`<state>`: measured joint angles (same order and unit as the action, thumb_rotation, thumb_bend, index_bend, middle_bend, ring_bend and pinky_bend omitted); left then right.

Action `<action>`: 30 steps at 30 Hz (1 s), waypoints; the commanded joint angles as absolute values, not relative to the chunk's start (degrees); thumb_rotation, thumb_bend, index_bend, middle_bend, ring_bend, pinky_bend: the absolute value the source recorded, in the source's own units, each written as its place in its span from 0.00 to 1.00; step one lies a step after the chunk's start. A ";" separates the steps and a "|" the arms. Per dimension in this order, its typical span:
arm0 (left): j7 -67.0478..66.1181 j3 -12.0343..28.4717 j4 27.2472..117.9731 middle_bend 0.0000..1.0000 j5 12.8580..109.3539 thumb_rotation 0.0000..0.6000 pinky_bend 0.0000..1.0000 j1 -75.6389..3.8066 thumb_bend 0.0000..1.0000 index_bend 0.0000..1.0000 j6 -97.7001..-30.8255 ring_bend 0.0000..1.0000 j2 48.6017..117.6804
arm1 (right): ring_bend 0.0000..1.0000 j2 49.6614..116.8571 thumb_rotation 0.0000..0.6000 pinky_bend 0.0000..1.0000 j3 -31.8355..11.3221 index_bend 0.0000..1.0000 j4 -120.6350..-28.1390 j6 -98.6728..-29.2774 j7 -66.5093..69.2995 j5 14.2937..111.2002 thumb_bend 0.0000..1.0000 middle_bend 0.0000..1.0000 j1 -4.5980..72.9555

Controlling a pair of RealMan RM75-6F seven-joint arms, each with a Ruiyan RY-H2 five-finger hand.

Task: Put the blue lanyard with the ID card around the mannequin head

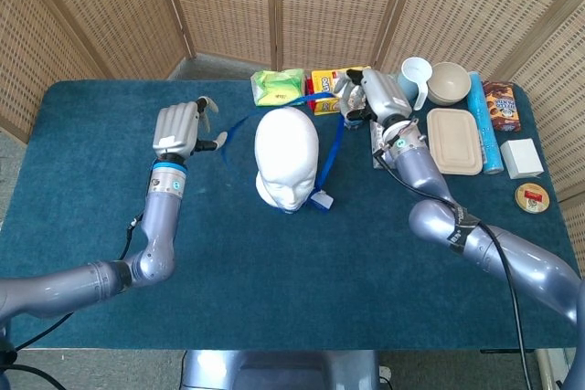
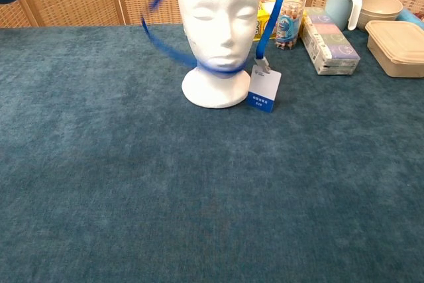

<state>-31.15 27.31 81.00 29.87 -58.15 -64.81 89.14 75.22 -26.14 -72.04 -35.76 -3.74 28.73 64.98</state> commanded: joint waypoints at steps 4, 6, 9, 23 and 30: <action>-31.60 27.04 81.56 0.21 29.06 0.84 0.28 -58.07 0.16 0.17 -64.16 0.11 88.37 | 0.25 74.91 0.89 0.29 -26.35 0.29 -71.22 -32.66 -0.82 30.21 0.39 0.29 65.33; -31.38 27.01 81.69 0.19 29.19 0.83 0.26 -58.02 0.15 0.16 -64.15 0.08 88.28 | 0.24 74.70 0.86 0.27 -26.48 0.28 -71.33 -32.02 0.01 30.47 0.36 0.28 65.29; -30.92 26.69 82.09 0.18 29.83 0.82 0.25 -57.71 0.14 0.15 -64.31 0.07 88.03 | 0.22 74.10 0.81 0.26 -27.16 0.27 -72.16 -32.10 1.77 31.65 0.35 0.27 64.72; -25.76 21.98 93.98 0.18 37.49 0.82 0.25 -49.43 0.15 0.15 -66.08 0.08 78.94 | 0.28 71.51 0.80 0.28 -30.92 0.31 -82.23 -44.08 13.78 45.29 0.35 0.33 54.16; -20.16 17.20 101.18 0.18 44.57 0.82 0.25 -42.04 0.15 0.15 -66.23 0.08 71.05 | 0.28 68.35 0.81 0.28 -28.58 0.32 -89.81 -51.53 16.87 55.27 0.35 0.33 46.78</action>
<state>-22.28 19.15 98.97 42.16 -44.34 -66.10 73.32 69.84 -29.56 -86.90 -48.91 15.44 52.14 49.56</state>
